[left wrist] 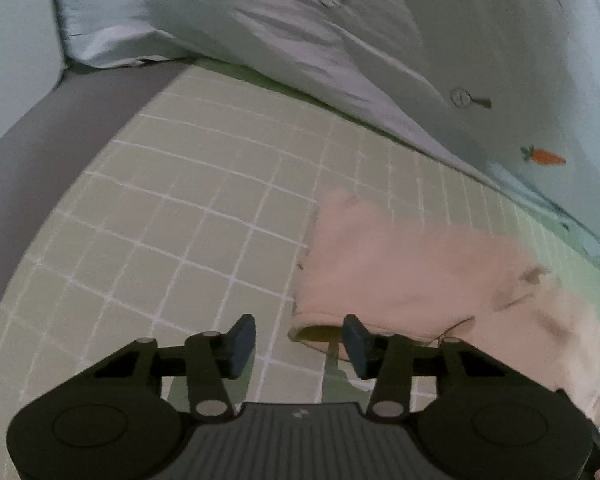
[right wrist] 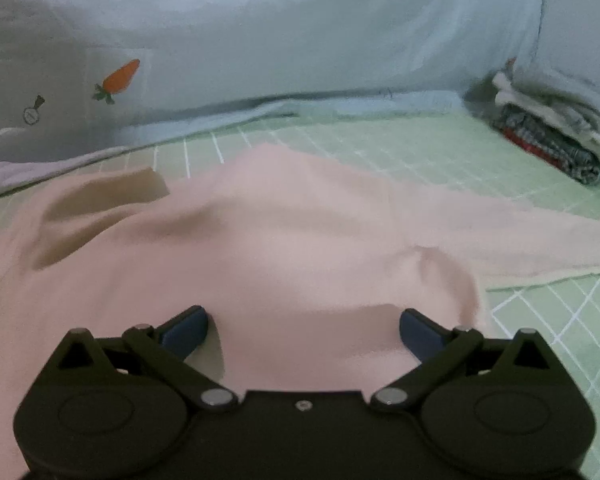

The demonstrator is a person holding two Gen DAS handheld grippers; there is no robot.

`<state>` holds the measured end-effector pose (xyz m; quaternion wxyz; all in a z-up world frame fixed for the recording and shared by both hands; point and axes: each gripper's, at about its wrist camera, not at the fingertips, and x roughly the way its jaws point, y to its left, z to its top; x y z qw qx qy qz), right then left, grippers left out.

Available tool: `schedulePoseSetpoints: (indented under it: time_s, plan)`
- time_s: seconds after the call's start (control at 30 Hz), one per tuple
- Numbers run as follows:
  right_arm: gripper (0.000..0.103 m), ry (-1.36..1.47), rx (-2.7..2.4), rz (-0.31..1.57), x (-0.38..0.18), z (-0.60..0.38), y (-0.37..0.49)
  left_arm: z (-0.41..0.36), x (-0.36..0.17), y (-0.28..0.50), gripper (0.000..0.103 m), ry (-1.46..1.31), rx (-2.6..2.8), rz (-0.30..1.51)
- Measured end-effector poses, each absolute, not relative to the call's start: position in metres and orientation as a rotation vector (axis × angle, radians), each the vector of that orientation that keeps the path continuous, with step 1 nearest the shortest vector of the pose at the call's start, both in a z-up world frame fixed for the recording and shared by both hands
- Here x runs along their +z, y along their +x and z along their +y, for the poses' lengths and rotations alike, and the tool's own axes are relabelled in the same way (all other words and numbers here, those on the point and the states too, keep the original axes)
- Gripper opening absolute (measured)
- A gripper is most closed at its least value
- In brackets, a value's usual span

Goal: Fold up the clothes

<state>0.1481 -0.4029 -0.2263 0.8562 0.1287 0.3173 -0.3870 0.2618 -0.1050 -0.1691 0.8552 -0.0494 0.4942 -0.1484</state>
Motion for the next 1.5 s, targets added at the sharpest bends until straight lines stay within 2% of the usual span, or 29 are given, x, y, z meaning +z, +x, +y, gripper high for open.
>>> schedulePoseSetpoints:
  time_s: [0.2, 0.5, 0.53, 0.57, 0.6, 0.63, 0.77, 1.1, 1.17, 1.3, 1.33, 1.4, 1.5]
  plan:
    - [0.103, 0.271, -0.812, 0.656, -0.228, -0.404, 0.151, -0.120, -0.190, 0.261, 0.049, -0.035, -0.327, 1.042]
    - [0.103, 0.272, -0.821, 0.655, -0.229, -0.402, 0.152, -0.137, -0.191, 0.269, 0.049, 0.043, -0.321, 0.999]
    - [0.103, 0.273, -0.822, 0.654, -0.229, -0.402, 0.152, -0.138, -0.191, 0.270, 0.043, 0.046, -0.317, 0.998]
    - [0.103, 0.272, -0.823, 0.654, -0.229, -0.401, 0.152, -0.139, -0.191, 0.272, 0.031, 0.048, -0.313, 0.998]
    - [0.103, 0.272, -0.824, 0.654, -0.229, -0.401, 0.152, -0.141, -0.191, 0.274, 0.025, 0.050, -0.309, 0.997]
    - [0.103, 0.273, -0.824, 0.654, -0.229, -0.401, 0.152, -0.142, -0.191, 0.275, 0.014, 0.051, -0.301, 0.997]
    - [0.103, 0.275, -0.825, 0.653, -0.229, -0.401, 0.152, -0.136, -0.180, 0.277, 0.008, 0.030, -0.255, 0.968]
    - [0.103, 0.276, -0.826, 0.652, -0.229, -0.402, 0.153, -0.156, -0.103, 0.223, 0.008, 0.196, -0.339, 0.586]
    - [0.103, 0.277, -0.826, 0.652, -0.229, -0.402, 0.153, -0.166, -0.109, 0.215, 0.008, 0.217, -0.394, 0.609]
    - [0.103, 0.277, -0.826, 0.652, -0.229, -0.402, 0.153, -0.175, -0.143, 0.217, 0.009, 0.119, -0.516, 0.837]
    - [0.103, 0.277, -0.826, 0.652, -0.229, -0.402, 0.153, -0.174, -0.152, 0.219, 0.013, 0.090, -0.532, 0.893]
    - [0.103, 0.277, -0.826, 0.652, -0.229, -0.402, 0.153, -0.165, -0.160, 0.221, 0.013, 0.058, -0.509, 0.941]
    - [0.103, 0.278, -0.828, 0.651, -0.229, -0.401, 0.153, -0.148, -0.165, 0.225, 0.023, 0.010, -0.474, 0.983]
